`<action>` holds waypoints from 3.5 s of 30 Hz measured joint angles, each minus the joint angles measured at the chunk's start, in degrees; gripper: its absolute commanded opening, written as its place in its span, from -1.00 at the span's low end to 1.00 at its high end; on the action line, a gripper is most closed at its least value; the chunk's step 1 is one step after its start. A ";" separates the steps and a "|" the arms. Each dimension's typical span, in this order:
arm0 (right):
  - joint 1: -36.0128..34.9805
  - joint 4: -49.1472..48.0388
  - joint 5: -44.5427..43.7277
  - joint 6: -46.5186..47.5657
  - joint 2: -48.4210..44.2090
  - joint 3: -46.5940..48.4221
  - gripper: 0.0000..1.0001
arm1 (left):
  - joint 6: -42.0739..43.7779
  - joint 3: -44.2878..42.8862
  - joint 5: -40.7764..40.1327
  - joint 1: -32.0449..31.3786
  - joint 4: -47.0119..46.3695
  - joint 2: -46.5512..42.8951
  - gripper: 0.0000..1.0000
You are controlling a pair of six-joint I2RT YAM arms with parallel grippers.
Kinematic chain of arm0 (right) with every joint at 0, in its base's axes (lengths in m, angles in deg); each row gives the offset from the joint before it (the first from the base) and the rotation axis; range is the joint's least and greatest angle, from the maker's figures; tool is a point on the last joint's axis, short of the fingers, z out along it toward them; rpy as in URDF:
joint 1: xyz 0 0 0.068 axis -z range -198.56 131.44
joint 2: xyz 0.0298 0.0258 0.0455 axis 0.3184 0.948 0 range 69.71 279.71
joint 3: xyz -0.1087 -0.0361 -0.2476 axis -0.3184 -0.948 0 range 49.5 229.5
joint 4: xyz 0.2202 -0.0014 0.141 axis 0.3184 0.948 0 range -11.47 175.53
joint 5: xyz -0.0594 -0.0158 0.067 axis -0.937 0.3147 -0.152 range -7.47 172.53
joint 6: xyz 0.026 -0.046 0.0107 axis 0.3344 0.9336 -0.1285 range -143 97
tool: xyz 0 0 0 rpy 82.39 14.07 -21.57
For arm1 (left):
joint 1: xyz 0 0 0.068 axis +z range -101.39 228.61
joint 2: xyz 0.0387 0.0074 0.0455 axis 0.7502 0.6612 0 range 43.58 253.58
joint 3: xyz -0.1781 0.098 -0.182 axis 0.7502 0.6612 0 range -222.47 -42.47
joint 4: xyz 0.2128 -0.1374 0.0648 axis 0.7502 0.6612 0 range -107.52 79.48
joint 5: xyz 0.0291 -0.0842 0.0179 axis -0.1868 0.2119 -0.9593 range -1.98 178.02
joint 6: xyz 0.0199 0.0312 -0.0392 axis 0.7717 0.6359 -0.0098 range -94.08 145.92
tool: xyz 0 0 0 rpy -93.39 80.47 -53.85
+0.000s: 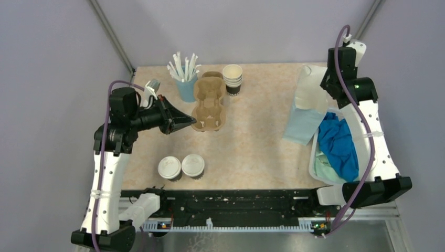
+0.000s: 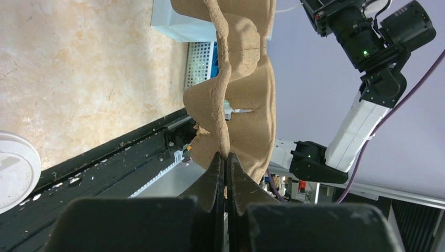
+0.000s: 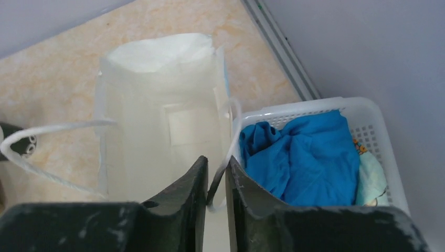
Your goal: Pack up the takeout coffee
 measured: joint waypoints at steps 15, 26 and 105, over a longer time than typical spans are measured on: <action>0.26 -19.32 80.59 13.20 -10.56 -13.68 -1.00 | 2.03 -0.52 2.14 0.00 0.74 -0.22 -1.00; 0.26 -21.31 106.66 9.01 -6.40 -19.28 -1.00 | 1.03 -0.52 3.98 0.00 -5.11 -1.38 -1.00; -8.07 -16.98 93.20 -23.98 -2.97 -4.57 -0.53 | 34.49 -8.28 2.86 -22.21 2.82 6.58 -1.00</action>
